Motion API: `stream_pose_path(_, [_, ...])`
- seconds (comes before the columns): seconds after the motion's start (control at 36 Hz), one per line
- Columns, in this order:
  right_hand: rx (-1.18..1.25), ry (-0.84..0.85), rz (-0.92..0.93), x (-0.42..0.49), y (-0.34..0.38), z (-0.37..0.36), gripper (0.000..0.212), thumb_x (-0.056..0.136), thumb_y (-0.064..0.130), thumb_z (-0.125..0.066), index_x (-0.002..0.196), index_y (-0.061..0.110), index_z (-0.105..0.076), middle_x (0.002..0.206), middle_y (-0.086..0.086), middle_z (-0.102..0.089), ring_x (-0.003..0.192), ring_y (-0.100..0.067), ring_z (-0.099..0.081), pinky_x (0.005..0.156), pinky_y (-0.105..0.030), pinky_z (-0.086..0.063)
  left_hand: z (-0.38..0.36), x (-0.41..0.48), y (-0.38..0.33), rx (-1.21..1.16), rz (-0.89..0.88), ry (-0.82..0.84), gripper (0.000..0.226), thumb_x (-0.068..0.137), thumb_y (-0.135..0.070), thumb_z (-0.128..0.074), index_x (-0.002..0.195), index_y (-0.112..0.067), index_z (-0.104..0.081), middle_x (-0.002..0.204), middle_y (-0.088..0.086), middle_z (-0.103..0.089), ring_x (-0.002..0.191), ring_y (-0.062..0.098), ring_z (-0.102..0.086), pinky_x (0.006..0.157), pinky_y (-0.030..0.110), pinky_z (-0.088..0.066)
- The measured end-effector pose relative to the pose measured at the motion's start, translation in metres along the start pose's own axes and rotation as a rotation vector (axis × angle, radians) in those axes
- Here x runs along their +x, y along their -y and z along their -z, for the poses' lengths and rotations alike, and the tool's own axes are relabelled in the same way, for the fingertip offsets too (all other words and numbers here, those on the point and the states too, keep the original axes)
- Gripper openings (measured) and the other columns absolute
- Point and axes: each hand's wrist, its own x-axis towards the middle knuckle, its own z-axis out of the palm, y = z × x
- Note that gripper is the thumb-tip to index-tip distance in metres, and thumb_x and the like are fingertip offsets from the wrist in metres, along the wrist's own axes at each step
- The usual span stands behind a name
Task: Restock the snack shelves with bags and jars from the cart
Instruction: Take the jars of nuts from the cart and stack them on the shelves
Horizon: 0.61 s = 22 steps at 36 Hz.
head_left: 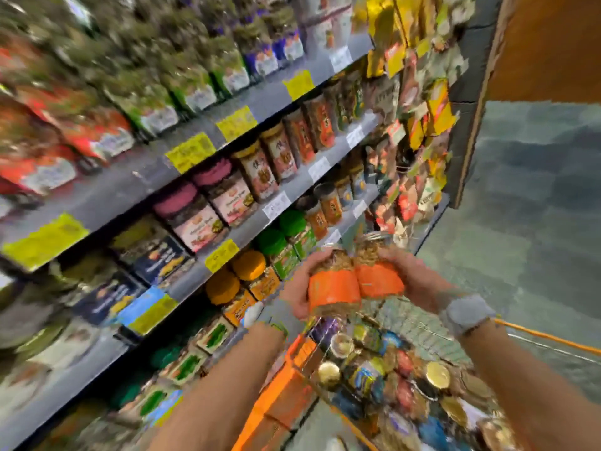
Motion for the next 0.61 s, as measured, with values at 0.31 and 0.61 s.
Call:
stream_pose_path(0.31, [0.063, 0.4, 0.019, -0.007, 0.048, -0.147, 0.023, 0.089, 0.049, -0.058, 0.089, 0.027, -0.059, 0.078, -0.003, -0.059, 0.064, -0.017, -0.061, 0.053, -0.028, -0.052, 0.048, -0.164, -0.016, -0.138, -0.281, -0.31, 0.079, 0.06, -0.044, -0.092, 0.128, -0.013, -0.066, 0.127, 0.022, -0.066, 0.115, 0.041, -0.063, 0.104, 0.059, -0.047])
stream_pose_path(0.61, [0.07, 0.621, 0.063, -0.061, 0.065, -0.325, 0.045, 0.093, 0.048, -0.053, 0.122, 0.015, -0.063, 0.101, -0.013, -0.071, 0.082, -0.028, -0.072, 0.077, -0.039, -0.058, 0.113, -0.319, -0.019, -0.31, -0.555, -0.371, 0.08, 0.058, -0.039, -0.093, 0.127, -0.011, -0.064, 0.117, 0.021, -0.065, 0.098, 0.037, -0.066, 0.087, 0.048, -0.056])
